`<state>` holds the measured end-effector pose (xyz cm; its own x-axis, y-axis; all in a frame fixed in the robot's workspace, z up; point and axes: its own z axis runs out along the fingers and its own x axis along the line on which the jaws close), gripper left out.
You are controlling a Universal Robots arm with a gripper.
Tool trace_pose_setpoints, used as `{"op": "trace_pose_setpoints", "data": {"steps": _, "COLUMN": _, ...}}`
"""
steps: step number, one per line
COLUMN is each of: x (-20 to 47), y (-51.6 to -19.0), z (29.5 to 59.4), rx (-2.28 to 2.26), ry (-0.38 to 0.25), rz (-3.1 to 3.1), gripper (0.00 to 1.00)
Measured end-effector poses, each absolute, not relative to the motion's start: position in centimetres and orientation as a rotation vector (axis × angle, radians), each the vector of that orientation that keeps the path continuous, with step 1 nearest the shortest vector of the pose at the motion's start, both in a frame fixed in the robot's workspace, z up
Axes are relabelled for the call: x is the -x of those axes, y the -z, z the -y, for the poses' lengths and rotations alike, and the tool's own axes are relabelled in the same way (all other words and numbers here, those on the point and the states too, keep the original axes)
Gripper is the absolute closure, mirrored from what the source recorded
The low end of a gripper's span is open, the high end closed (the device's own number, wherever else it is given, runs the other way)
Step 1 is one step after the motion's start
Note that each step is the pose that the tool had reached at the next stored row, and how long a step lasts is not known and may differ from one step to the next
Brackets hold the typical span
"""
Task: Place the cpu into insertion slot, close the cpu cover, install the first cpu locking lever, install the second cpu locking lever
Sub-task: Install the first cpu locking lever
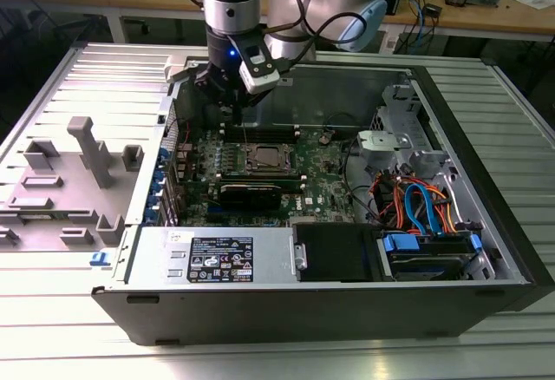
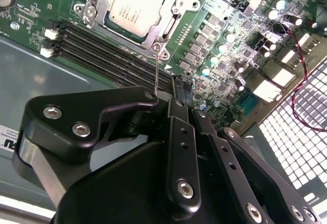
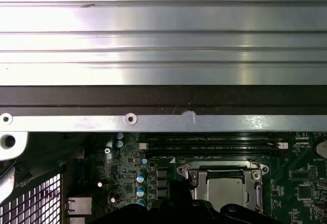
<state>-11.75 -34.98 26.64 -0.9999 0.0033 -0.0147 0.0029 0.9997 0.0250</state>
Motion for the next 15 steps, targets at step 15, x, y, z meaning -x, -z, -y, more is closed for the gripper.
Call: {"op": "trace_pose_setpoints", "data": {"steps": 15, "x": 11.17, "y": -26.46, "z": 34.81, "rx": 0.009, "ry": -0.039, "rz": -3.127, "gripper": 0.89}}
